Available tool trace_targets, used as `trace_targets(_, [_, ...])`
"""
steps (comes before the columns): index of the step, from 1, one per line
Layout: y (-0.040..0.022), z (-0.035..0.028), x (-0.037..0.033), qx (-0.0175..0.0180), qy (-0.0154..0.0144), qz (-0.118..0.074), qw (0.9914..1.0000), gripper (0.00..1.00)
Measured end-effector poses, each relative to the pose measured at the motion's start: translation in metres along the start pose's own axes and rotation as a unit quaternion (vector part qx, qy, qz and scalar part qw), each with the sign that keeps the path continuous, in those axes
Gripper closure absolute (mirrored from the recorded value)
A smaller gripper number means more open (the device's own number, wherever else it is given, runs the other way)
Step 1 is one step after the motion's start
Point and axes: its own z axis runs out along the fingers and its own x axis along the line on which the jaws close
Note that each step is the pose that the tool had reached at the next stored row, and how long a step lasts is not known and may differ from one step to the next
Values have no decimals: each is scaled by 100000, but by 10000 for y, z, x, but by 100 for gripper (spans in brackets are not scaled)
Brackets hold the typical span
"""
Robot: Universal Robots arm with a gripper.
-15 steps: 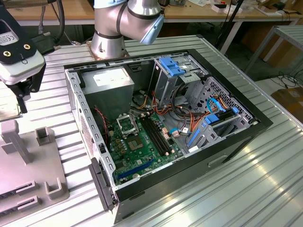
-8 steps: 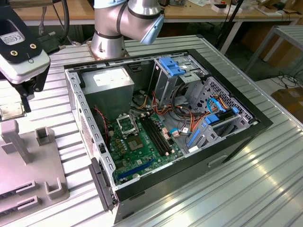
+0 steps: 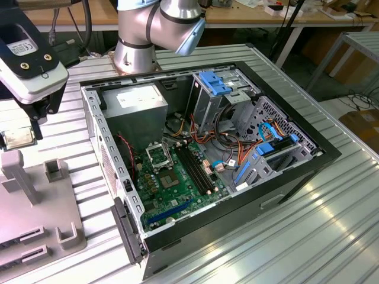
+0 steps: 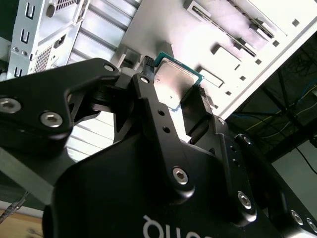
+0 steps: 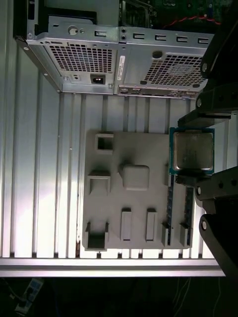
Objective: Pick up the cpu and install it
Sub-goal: 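Pick up the cpu and move it towards the insertion slot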
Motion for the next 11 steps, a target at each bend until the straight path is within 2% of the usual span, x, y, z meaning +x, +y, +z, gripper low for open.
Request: trace_targets(11, [-2, -2, -50, 0, -1, -1, 100000, 53])
